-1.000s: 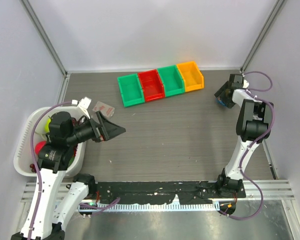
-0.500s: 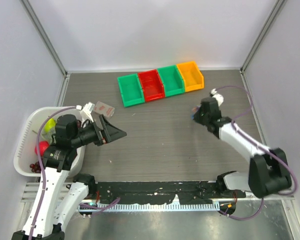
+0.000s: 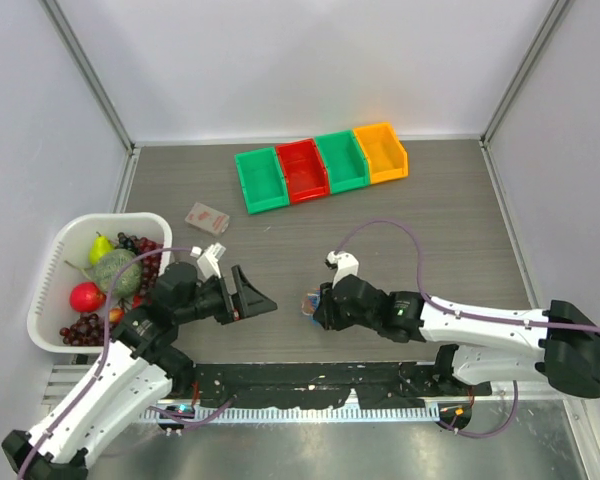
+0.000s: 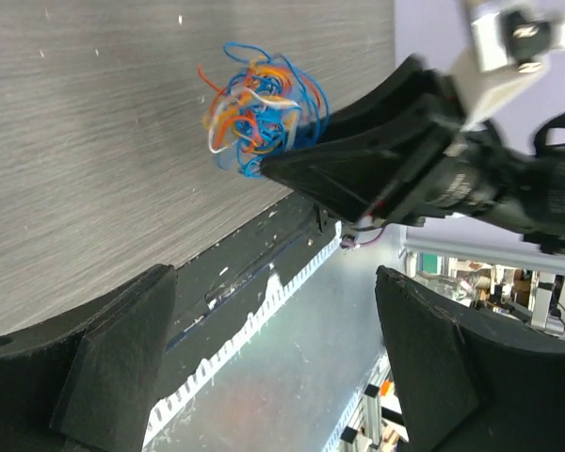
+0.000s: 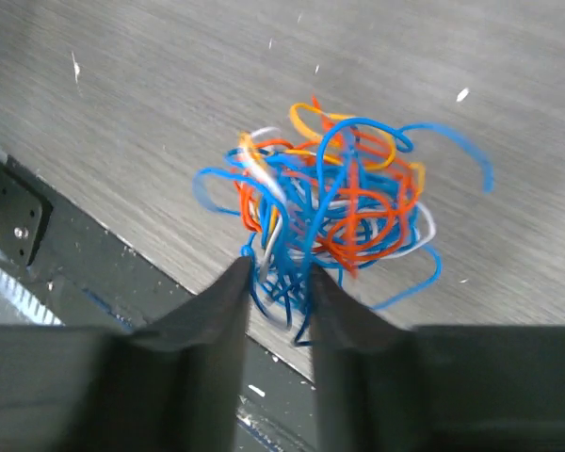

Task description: Untangle the cables

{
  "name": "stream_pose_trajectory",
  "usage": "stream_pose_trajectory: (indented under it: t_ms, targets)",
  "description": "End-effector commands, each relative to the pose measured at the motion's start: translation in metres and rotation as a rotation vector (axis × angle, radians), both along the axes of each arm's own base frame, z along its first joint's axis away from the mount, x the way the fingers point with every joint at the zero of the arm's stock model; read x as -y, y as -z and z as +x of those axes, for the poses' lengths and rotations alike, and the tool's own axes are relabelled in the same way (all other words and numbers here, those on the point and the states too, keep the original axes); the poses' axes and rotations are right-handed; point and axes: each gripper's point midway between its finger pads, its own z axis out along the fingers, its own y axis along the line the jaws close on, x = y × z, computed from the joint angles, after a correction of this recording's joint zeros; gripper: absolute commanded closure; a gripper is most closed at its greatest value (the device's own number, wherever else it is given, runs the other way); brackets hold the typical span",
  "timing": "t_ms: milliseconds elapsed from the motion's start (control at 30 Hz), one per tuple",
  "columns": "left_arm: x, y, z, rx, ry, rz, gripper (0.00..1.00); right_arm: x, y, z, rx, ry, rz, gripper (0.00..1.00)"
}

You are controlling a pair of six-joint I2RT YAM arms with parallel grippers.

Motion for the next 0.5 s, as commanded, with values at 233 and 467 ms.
stream_pose_trajectory:
  t_ms: [233,467]
  targets:
    - [0.050,0.042,0.028,0.010,-0.047,0.222,0.21,0.044,-0.054,0.033,0.207,0.134,-0.105,0.20]
    - [0.051,0.077,0.050,0.052,-0.083,0.531,0.36,0.036,-0.039,0.022,0.076,0.053,0.082,0.43]
